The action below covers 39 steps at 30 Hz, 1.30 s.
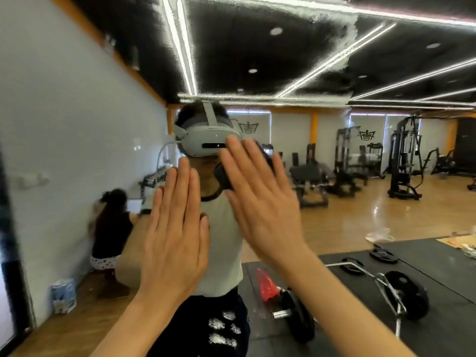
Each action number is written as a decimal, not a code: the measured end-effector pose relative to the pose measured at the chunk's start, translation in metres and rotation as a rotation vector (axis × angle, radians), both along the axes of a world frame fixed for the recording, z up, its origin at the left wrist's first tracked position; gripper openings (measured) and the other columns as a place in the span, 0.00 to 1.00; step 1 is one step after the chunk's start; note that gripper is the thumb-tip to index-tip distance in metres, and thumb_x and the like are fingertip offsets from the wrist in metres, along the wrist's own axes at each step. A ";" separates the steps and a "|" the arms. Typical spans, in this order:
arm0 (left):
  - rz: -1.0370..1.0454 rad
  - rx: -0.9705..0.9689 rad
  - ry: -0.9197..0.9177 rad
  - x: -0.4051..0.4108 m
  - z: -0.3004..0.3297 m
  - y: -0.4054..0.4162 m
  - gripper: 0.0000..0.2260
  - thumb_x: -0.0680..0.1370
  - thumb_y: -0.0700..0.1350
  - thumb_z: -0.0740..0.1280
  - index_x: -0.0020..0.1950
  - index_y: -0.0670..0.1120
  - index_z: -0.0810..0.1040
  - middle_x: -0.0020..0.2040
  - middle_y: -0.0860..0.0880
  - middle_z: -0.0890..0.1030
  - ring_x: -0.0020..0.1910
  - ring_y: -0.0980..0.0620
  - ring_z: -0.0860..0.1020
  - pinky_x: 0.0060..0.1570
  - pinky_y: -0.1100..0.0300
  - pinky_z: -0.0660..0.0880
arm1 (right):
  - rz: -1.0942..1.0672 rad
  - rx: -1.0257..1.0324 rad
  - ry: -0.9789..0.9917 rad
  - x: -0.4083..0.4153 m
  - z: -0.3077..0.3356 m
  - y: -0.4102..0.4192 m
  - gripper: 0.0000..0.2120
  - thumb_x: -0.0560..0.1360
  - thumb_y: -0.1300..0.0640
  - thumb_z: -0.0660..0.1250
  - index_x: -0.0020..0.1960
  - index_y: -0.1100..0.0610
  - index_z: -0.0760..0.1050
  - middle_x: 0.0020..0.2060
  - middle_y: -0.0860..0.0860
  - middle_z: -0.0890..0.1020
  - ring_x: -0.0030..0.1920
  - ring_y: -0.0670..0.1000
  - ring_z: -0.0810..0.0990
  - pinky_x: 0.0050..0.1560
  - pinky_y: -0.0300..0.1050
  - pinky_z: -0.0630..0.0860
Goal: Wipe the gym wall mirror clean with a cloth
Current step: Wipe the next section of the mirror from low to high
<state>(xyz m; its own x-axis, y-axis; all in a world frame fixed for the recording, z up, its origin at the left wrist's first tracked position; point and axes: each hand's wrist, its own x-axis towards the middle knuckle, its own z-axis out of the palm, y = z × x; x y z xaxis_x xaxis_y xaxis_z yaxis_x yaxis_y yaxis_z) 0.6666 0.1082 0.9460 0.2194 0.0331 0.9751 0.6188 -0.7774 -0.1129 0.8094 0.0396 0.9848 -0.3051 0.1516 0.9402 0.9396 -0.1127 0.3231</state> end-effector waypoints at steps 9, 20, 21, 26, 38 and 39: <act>0.040 0.025 -0.001 0.002 -0.001 0.000 0.27 0.83 0.43 0.50 0.81 0.37 0.49 0.82 0.41 0.48 0.82 0.46 0.45 0.80 0.53 0.42 | 0.103 0.200 0.465 0.113 0.024 -0.055 0.22 0.87 0.58 0.51 0.79 0.62 0.59 0.79 0.57 0.60 0.80 0.53 0.52 0.79 0.45 0.39; 0.052 -0.008 0.024 -0.002 -0.001 -0.003 0.28 0.84 0.43 0.52 0.81 0.36 0.49 0.82 0.37 0.50 0.81 0.46 0.45 0.80 0.53 0.40 | -0.048 0.049 0.299 0.094 -0.112 -0.049 0.23 0.87 0.54 0.47 0.80 0.60 0.55 0.80 0.55 0.57 0.81 0.51 0.49 0.80 0.54 0.44; 0.050 -0.006 0.025 -0.002 -0.002 -0.003 0.28 0.84 0.43 0.52 0.81 0.36 0.49 0.82 0.37 0.50 0.81 0.46 0.45 0.80 0.53 0.40 | -0.069 0.040 0.302 0.094 -0.126 -0.051 0.24 0.87 0.54 0.47 0.81 0.57 0.53 0.82 0.51 0.53 0.81 0.51 0.48 0.80 0.54 0.43; 0.008 -0.015 0.035 -0.004 -0.002 -0.005 0.29 0.84 0.43 0.54 0.81 0.36 0.48 0.82 0.36 0.51 0.81 0.45 0.45 0.80 0.52 0.40 | -0.128 0.009 0.390 0.087 -0.161 -0.055 0.25 0.87 0.53 0.46 0.82 0.53 0.47 0.82 0.44 0.46 0.81 0.50 0.46 0.80 0.51 0.41; -0.007 -0.031 0.061 -0.007 -0.002 -0.004 0.27 0.84 0.42 0.54 0.81 0.34 0.50 0.81 0.34 0.52 0.81 0.39 0.50 0.80 0.51 0.41 | -0.099 -0.030 0.298 0.100 -0.160 -0.061 0.22 0.87 0.52 0.50 0.77 0.61 0.58 0.82 0.44 0.47 0.81 0.49 0.46 0.80 0.53 0.40; -0.024 -0.037 0.061 -0.007 -0.001 -0.005 0.27 0.84 0.42 0.53 0.81 0.34 0.50 0.81 0.34 0.52 0.81 0.39 0.49 0.80 0.51 0.41 | -0.095 -0.050 0.228 0.105 -0.154 -0.063 0.22 0.87 0.52 0.50 0.77 0.61 0.59 0.82 0.44 0.48 0.81 0.49 0.46 0.80 0.53 0.41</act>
<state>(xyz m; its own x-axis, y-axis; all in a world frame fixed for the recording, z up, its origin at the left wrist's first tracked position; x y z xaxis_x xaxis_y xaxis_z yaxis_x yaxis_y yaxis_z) 0.6597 0.1036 0.9449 0.2792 0.0624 0.9582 0.5928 -0.7963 -0.1208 0.9148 -0.0238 0.8312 -0.0676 0.2175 0.9737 0.9748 -0.1938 0.1109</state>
